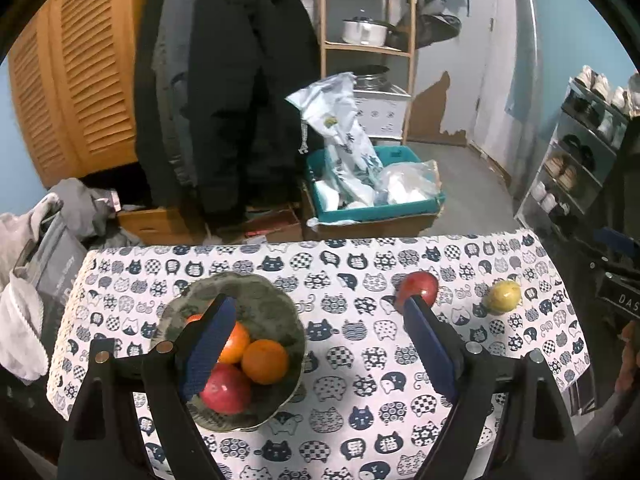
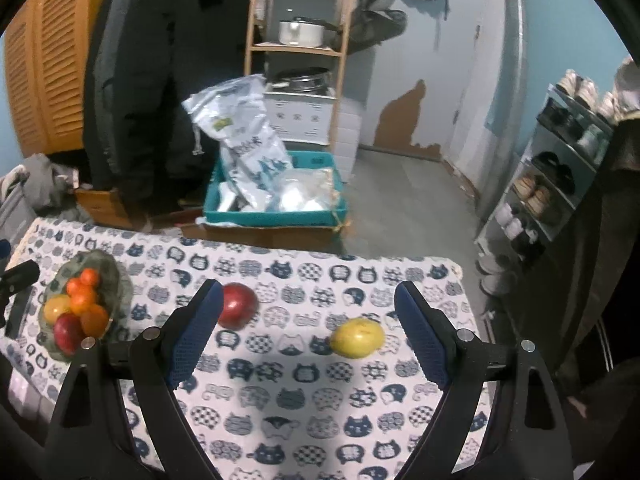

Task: Organize fruits
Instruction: 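Move both open tools over the red apple and yellow mango on the cloth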

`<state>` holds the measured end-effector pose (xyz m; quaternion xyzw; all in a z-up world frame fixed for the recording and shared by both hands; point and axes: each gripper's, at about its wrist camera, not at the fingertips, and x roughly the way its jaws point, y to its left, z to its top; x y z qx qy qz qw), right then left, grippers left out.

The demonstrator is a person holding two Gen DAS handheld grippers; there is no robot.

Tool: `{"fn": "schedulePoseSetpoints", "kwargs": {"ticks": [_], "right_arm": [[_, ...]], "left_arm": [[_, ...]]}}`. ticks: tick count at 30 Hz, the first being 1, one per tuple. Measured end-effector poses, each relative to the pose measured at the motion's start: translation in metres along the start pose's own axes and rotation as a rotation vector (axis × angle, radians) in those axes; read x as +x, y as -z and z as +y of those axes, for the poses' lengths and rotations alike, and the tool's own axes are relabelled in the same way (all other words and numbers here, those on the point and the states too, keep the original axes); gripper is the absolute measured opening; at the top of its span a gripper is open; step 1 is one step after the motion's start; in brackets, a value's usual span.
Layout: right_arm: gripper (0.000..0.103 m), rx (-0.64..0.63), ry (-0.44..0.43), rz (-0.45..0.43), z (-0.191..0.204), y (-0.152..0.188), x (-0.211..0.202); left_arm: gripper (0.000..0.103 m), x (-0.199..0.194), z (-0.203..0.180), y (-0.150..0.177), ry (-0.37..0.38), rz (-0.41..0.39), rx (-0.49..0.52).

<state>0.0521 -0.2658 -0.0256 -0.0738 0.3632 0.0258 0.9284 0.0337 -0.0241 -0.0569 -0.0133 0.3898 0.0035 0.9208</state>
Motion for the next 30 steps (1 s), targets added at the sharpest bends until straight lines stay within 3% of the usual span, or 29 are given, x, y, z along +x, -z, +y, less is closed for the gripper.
{"fn": "schedulePoseSetpoints", "kwargs": {"ticks": [16, 22, 30], "right_arm": [[0.086, 0.086, 0.054, 0.058, -0.062, 0.020, 0.019], [0.086, 0.162, 0.023, 0.143, -0.085, 0.029, 0.053], [0.086, 0.169, 0.024, 0.284, -0.091, 0.044, 0.117]], "left_arm": [[0.087, 0.035, -0.055, -0.007, 0.024, 0.056, 0.072], [0.087, 0.062, -0.072, -0.007, 0.036, 0.101, 0.090], [0.087, 0.110, -0.088, -0.005, 0.038, 0.188, 0.116]]}}
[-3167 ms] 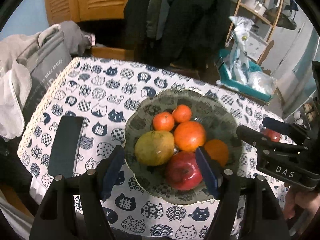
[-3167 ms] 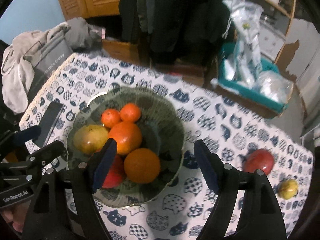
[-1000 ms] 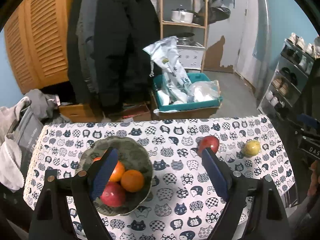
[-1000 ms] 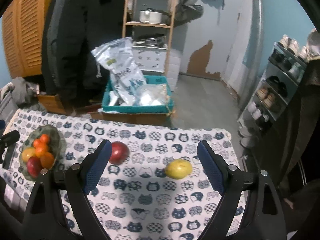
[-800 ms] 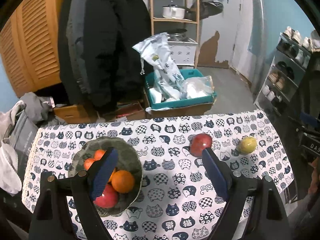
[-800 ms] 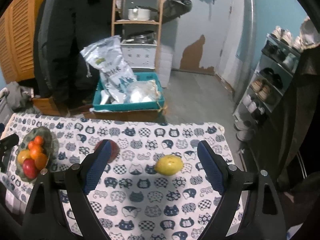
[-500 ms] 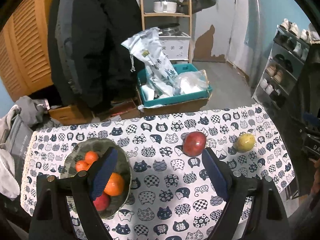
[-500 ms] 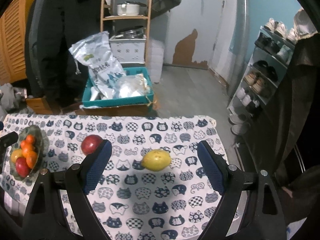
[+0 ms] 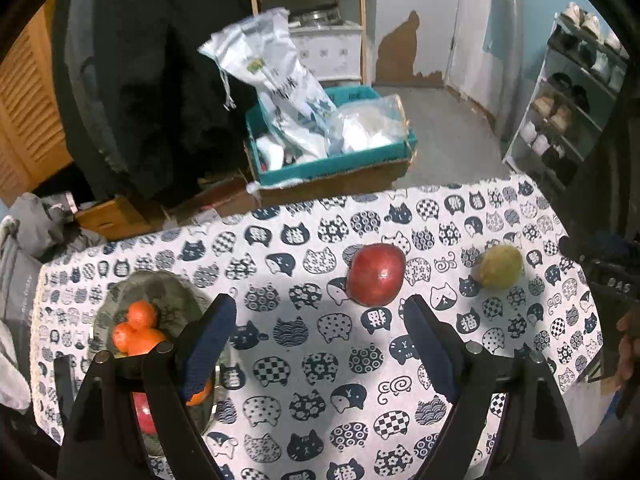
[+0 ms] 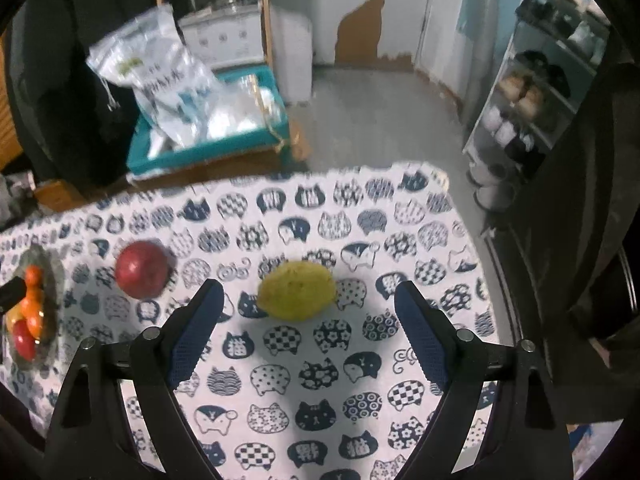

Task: Organize fruits
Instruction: 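Move both open tools over the red apple and yellow mango on the cloth, then grasp the yellow mango with the right tool while the left tool grasps the red apple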

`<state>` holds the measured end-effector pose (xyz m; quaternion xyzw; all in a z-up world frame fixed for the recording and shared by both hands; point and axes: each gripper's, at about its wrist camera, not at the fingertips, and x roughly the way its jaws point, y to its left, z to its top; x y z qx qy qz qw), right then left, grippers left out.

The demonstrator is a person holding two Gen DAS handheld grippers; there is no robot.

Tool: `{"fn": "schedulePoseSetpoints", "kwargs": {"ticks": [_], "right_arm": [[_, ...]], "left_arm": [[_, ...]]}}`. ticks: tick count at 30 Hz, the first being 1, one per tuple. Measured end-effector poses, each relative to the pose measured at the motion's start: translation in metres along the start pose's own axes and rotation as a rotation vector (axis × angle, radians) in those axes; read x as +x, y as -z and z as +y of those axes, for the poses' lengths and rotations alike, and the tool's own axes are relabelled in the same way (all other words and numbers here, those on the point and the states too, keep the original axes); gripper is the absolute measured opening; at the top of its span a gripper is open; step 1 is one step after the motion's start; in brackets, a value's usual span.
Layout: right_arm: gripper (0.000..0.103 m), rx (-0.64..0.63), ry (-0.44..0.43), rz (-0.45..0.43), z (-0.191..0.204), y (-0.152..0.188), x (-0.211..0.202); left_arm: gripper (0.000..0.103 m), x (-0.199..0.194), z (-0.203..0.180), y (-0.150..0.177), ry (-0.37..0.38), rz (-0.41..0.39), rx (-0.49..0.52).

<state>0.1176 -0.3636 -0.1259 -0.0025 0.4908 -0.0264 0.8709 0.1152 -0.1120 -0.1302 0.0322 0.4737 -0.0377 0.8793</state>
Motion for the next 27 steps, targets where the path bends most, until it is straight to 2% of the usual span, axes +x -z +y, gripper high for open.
{"fn": "schedulePoseSetpoints", "kwargs": {"ticks": [12, 14, 19, 24, 27], "right_arm": [[0.086, 0.041, -0.059, 0.176, 0.001, 0.003, 0.084], [0.086, 0.045, -0.059, 0.205, 0.001, 0.005, 0.097], [0.086, 0.048, -0.066, 0.243, 0.005, 0.010, 0.119], [0.086, 0.016, -0.014, 0.237, 0.008, 0.010, 0.129], [0.086, 0.027, -0.028, 0.253, 0.006, 0.011, 0.136]], "left_arm": [[0.087, 0.076, -0.014, -0.008, 0.033, 0.111, -0.010], [0.087, 0.086, -0.017, -0.008, 0.038, 0.111, -0.009], [0.087, 0.103, -0.019, -0.010, 0.067, 0.114, -0.021], [0.087, 0.121, -0.022, -0.014, 0.075, 0.140, -0.026], [0.088, 0.130, -0.024, -0.015, 0.105, 0.154, -0.037]]}}
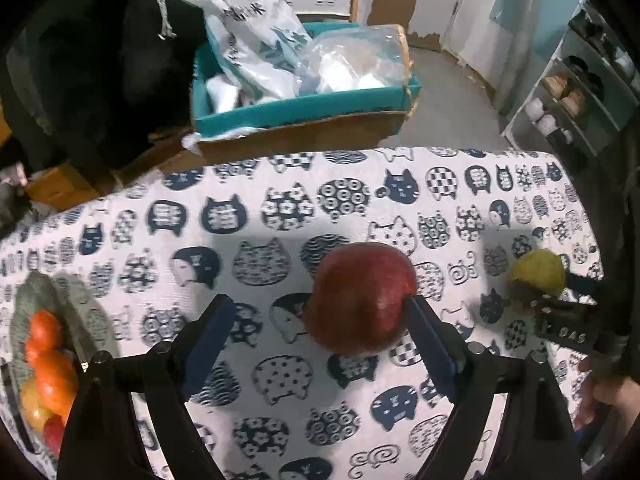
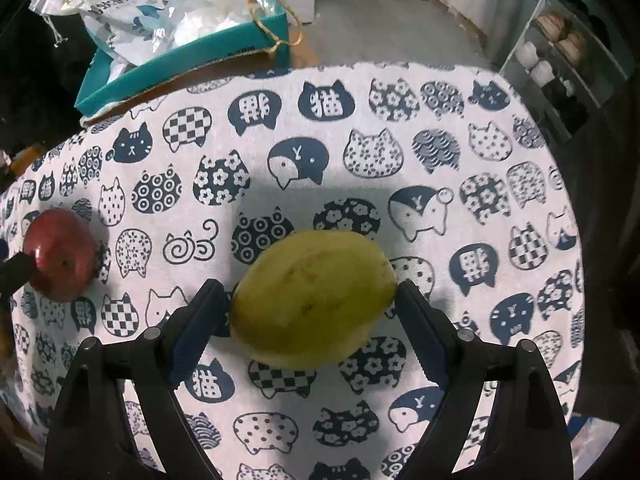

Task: Organize fruits
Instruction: 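Grasp the yellow mango with the right tool while the left tool grasps the red apple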

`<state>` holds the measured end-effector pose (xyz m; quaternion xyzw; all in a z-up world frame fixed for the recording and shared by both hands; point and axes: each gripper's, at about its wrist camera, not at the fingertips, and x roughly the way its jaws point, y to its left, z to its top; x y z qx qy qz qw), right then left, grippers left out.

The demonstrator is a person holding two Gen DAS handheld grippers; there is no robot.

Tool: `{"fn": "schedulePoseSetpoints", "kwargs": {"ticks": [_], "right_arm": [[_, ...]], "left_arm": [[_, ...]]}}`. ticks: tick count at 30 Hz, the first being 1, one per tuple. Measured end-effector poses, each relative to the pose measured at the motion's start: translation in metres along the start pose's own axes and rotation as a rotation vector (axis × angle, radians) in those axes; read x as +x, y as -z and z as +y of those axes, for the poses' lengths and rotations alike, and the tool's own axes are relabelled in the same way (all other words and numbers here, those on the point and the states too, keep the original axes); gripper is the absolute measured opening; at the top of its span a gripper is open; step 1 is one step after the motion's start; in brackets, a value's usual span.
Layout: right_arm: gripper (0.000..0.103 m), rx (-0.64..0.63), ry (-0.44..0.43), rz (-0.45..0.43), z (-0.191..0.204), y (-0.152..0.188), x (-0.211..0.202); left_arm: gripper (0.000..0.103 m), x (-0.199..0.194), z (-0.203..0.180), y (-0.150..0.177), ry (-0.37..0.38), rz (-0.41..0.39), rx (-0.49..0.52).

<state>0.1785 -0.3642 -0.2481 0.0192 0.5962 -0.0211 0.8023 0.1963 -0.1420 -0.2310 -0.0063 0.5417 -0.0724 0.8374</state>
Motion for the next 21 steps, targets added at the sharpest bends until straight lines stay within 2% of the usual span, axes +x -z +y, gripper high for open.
{"fn": "schedulePoseSetpoints", "kwargs": {"ticks": [5, 8, 15, 20, 21], "right_arm": [[0.086, 0.020, -0.039, 0.007, -0.003, 0.001, 0.010], [0.080, 0.026, -0.066, -0.009, -0.003, 0.002, 0.009], [0.079, -0.012, -0.034, -0.039, 0.004, 0.006, 0.007], [0.078, -0.034, -0.010, -0.058, 0.008, 0.010, 0.005], [0.078, -0.034, -0.008, -0.059, 0.008, 0.011, 0.005]], "left_arm": [[0.088, 0.008, -0.009, -0.005, 0.013, 0.011, 0.011], [0.088, 0.015, -0.014, -0.007, 0.010, 0.021, 0.023], [0.088, 0.033, -0.020, -0.007, 0.021, 0.051, 0.041], [0.077, 0.039, -0.019, -0.006, 0.034, 0.061, 0.035], [0.071, 0.041, -0.019, -0.005, 0.040, 0.066, 0.031]]}}
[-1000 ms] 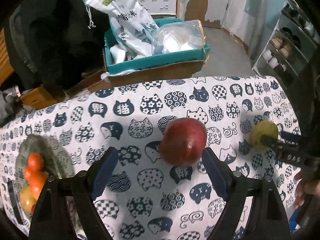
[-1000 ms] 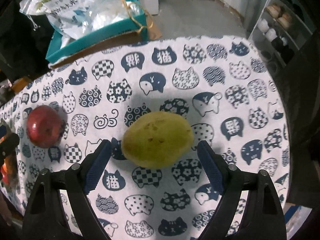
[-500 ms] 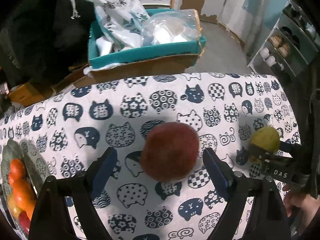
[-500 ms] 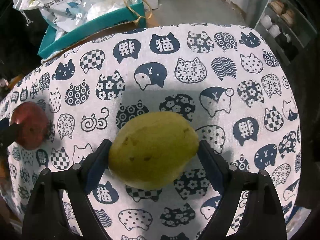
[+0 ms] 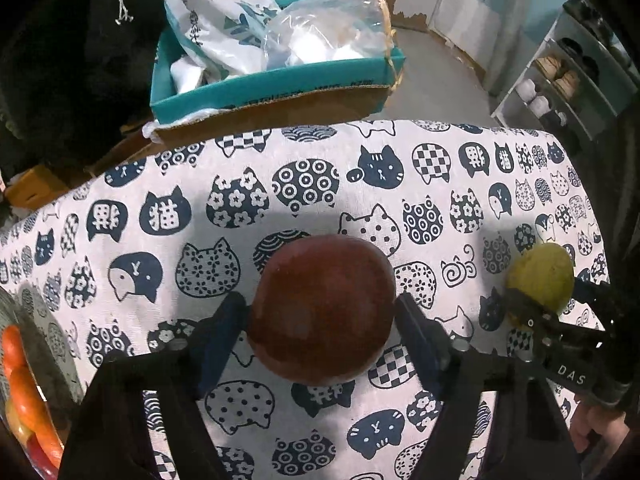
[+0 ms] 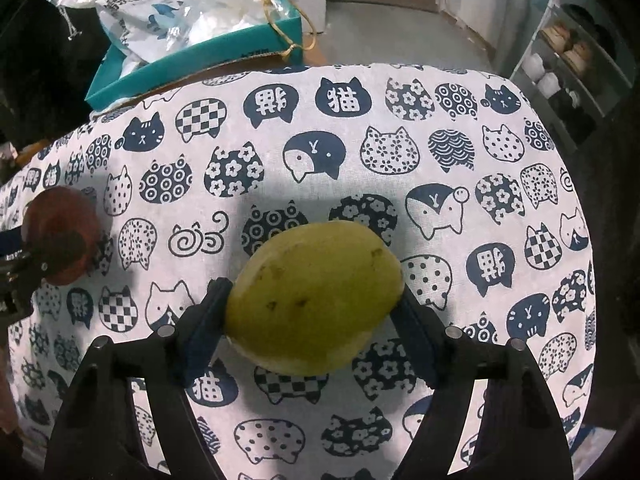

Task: Organize fruits
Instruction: 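Grasp the yellow mango with the right tool while the left tool grasps the red apple, then lift the mango and apple and carry both toward the glass bowl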

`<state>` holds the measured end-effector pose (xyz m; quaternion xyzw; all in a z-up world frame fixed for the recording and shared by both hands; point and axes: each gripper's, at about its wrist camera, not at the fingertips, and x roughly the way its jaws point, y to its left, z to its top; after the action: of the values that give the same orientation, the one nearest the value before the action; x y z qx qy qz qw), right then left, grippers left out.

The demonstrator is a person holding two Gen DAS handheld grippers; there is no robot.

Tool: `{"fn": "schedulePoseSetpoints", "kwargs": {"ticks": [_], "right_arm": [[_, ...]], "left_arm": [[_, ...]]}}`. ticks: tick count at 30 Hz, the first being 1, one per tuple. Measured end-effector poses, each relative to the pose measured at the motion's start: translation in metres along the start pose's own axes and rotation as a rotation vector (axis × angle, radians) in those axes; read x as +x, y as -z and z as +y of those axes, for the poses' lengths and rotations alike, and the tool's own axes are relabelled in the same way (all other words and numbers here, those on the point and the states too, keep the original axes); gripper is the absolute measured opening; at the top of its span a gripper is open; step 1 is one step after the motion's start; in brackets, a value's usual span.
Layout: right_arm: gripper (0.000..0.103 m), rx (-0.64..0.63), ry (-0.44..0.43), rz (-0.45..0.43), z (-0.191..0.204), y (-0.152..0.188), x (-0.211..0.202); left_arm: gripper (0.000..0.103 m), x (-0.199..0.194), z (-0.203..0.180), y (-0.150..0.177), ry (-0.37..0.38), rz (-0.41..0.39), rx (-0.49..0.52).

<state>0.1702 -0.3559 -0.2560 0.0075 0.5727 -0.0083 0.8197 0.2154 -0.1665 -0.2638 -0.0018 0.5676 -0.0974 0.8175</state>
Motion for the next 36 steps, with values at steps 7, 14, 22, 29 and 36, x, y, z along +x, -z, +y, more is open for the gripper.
{"fn": "schedulePoseSetpoints", "kwargs": {"ticks": [7, 14, 22, 29, 36], "right_arm": [[0.078, -0.004, 0.014, -0.019, 0.001, 0.005, -0.005], [0.078, -0.017, 0.020, -0.058, 0.007, 0.006, -0.018], [0.078, -0.038, 0.027, -0.100, 0.018, 0.010, -0.039], [0.078, -0.049, 0.033, -0.155, 0.029, 0.013, -0.073], [0.078, -0.062, 0.038, -0.212, 0.040, 0.016, -0.110]], "left_arm": [[0.065, -0.001, 0.007, 0.005, -0.005, 0.006, -0.023], [0.064, -0.013, 0.012, 0.019, -0.030, -0.022, -0.029], [0.064, -0.044, 0.018, 0.030, -0.056, -0.084, -0.034], [0.064, -0.082, 0.024, 0.040, -0.077, -0.150, -0.037], [0.064, -0.117, 0.032, 0.050, -0.098, -0.207, -0.047]]}}
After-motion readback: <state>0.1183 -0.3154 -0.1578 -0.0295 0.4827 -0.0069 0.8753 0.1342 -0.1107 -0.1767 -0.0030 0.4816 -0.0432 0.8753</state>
